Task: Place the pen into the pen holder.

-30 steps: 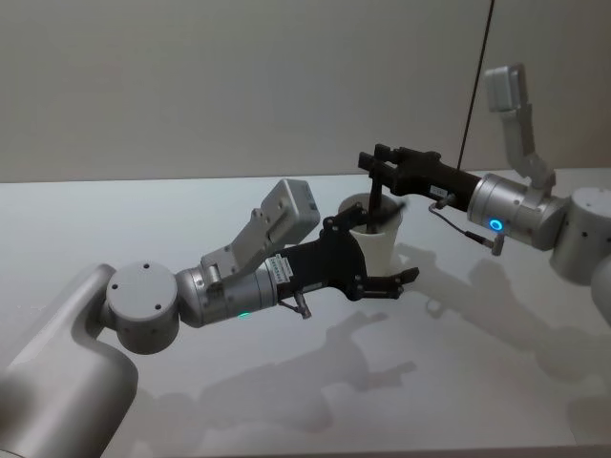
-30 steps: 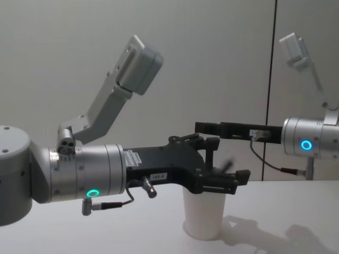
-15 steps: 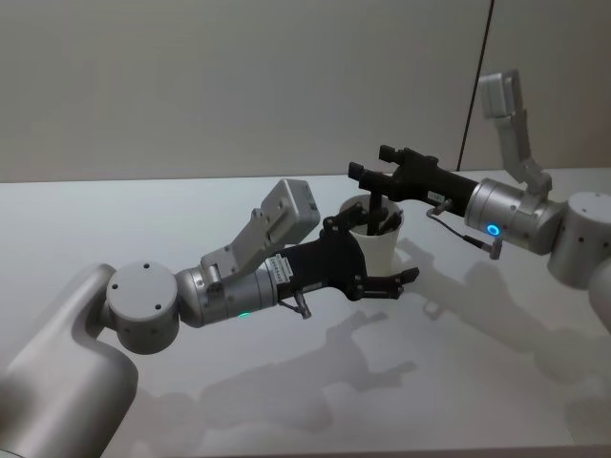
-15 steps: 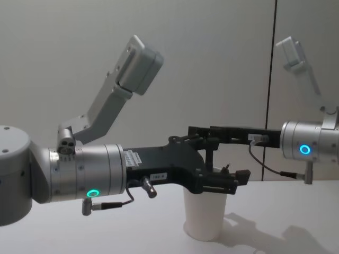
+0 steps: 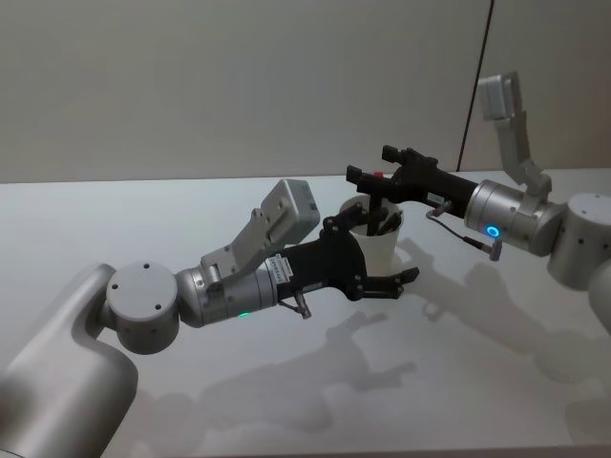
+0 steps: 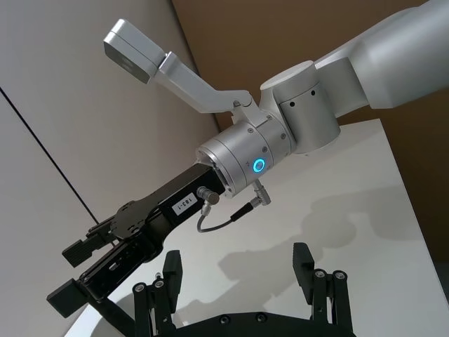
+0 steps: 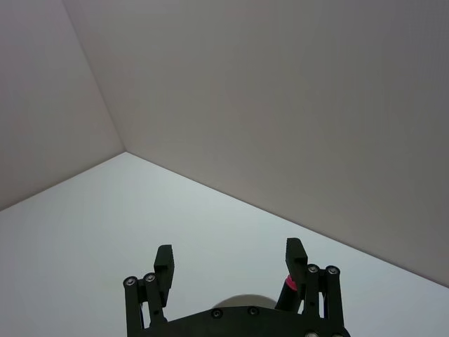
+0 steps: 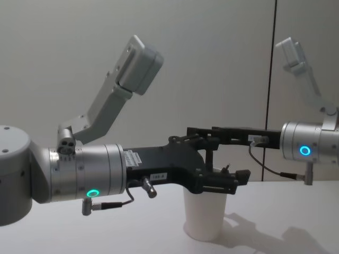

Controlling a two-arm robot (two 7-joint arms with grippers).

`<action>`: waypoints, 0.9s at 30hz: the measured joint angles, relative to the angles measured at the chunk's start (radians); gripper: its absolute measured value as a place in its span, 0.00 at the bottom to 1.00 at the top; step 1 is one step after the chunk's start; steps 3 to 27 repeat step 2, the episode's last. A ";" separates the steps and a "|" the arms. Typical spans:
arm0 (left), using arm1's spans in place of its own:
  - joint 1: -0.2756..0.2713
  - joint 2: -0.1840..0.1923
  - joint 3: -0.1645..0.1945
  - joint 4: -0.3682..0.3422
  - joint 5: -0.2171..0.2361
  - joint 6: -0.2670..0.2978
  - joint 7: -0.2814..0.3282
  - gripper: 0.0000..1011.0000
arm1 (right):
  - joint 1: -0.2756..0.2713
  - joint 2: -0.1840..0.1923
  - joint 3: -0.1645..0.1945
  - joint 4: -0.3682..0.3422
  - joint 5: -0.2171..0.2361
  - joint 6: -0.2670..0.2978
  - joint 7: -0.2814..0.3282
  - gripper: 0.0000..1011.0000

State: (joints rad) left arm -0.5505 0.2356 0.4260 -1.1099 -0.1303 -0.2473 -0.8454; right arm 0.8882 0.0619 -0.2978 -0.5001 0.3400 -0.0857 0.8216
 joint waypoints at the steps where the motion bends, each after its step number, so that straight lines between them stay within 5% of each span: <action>1: 0.000 0.000 0.000 0.000 0.000 0.000 0.000 0.99 | 0.000 0.000 0.000 0.000 0.000 0.000 0.000 0.99; 27: 0.000 0.000 0.000 0.000 0.000 0.000 0.000 0.99 | 0.000 0.000 0.000 0.000 0.000 0.000 0.000 0.99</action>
